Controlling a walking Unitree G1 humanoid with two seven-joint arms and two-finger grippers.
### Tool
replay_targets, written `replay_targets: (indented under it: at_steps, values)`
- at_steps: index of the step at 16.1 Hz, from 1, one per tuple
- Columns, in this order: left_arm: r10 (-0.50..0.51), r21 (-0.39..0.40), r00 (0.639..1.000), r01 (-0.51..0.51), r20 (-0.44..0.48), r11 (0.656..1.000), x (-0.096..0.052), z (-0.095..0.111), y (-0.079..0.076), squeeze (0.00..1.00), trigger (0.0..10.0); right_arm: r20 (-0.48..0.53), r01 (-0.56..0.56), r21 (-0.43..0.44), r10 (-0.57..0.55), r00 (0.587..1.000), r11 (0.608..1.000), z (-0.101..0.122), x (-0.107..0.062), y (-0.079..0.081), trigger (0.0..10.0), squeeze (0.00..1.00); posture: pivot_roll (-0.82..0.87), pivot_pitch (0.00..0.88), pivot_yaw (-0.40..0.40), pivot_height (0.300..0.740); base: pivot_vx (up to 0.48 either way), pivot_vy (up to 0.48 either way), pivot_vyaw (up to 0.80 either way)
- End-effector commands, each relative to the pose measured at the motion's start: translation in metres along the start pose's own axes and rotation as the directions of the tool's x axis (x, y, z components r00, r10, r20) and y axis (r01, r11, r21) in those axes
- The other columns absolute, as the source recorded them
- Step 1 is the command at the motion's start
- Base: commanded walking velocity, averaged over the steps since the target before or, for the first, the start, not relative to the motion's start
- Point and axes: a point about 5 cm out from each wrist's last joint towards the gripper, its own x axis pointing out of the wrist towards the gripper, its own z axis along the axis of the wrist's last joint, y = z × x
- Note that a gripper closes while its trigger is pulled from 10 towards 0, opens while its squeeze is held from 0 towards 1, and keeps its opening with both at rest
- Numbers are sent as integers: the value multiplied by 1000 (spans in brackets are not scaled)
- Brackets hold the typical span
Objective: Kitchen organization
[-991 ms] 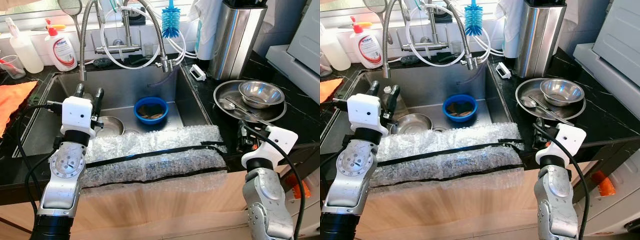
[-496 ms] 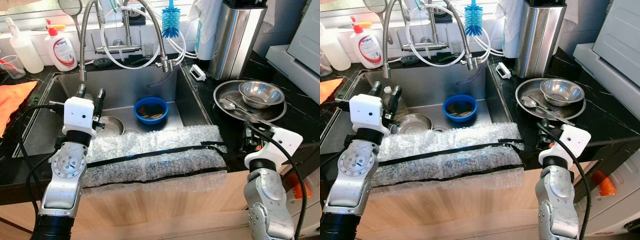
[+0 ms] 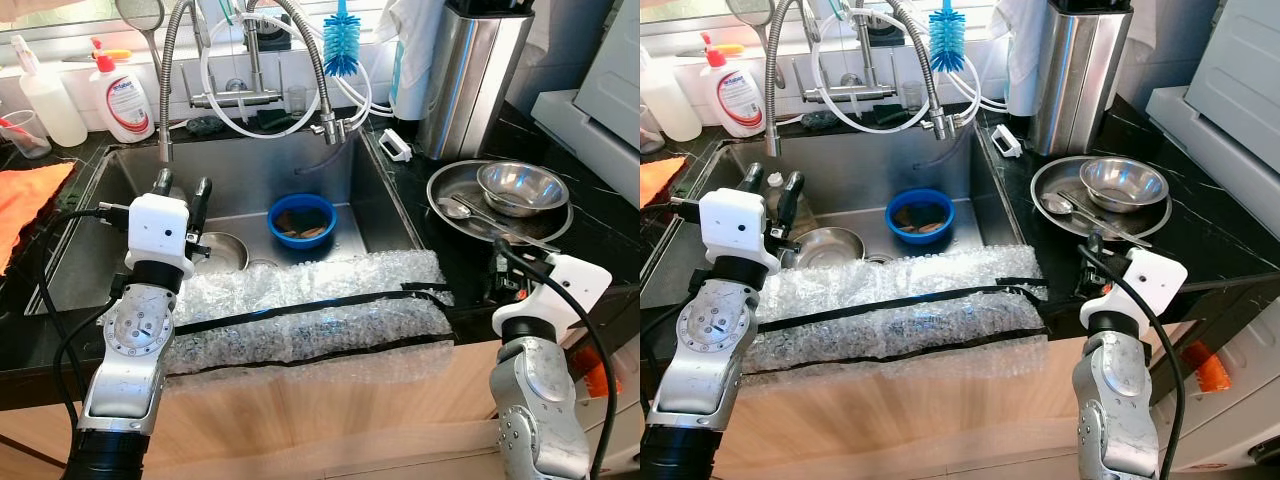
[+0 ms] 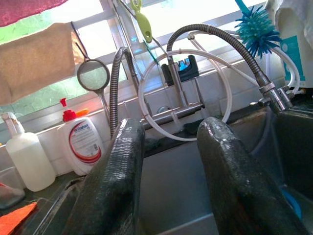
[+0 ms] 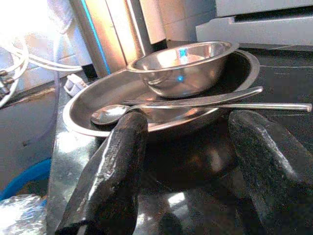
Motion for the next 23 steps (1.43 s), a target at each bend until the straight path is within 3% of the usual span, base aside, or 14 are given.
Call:
replay_targets:
  at_steps: [1,6,10,23]
  values:
    - [2,16,1000,-3,2,1000,2,-1,0,0,10000,33,-35,14,34,999,999,7,2,7,10000,0,-77,0,21,740,0,0,0]
    - [0,15,1000,0,1,1000,3,-1,-1,0,10000,14,-185,-16,186,983,983,2,-2,27,10000,0,-77,0,21,740,0,0,0]
    - [-2,12,1000,2,0,1000,3,-1,-2,0,10000,7,-229,-25,229,973,973,0,-4,33,10000,0,-75,0,19,740,0,0,0]
    - [-11,7,1000,11,-5,1000,3,-2,-4,0,10000,-3,-52,-53,52,999,997,-4,-4,10,10000,0,-74,0,17,740,0,0,0]
